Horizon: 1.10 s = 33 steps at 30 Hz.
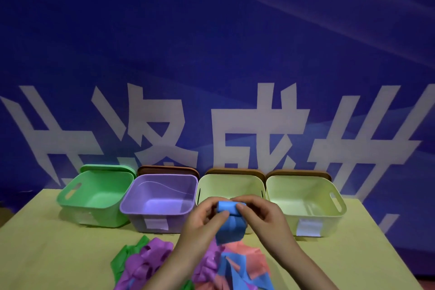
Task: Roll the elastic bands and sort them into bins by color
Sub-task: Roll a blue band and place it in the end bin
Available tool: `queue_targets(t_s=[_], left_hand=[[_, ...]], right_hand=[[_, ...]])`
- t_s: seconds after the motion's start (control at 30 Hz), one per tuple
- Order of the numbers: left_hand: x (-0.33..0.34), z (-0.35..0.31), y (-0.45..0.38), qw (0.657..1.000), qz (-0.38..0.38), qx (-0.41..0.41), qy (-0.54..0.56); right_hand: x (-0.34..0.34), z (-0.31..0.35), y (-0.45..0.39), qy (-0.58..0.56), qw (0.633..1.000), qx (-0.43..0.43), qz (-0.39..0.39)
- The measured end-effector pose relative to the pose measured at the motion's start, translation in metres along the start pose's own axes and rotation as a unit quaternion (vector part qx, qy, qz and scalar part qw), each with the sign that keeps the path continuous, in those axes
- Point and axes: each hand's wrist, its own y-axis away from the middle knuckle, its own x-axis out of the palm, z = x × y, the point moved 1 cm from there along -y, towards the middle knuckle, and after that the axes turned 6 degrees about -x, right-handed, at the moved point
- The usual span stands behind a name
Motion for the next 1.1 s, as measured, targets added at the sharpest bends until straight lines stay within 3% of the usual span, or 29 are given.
queue_targets(t_s=[0.2, 0.7, 0.9, 1.1], left_hand=[[0.006, 0.002, -0.005, 0.987, -0.04, -0.071, 0.139], [-0.004, 0.004, -0.008, 0.994, -0.096, -0.015, -0.046], [-0.002, 0.004, -0.01, 0.995, -0.067, -0.042, 0.056], [0.004, 0.001, -0.003, 0.994, -0.06, 0.064, -0.059]], right_hand=[[-0.003, 0.002, 0.0, 0.018, 1.0, 0.001, 0.003], [0.009, 0.002, -0.006, 0.004, 0.999, 0.044, 0.015], [0.01, 0.003, -0.005, -0.04, 0.999, 0.028, -0.015], [0.004, 0.006, 0.003, -0.085, 0.996, 0.022, -0.003]])
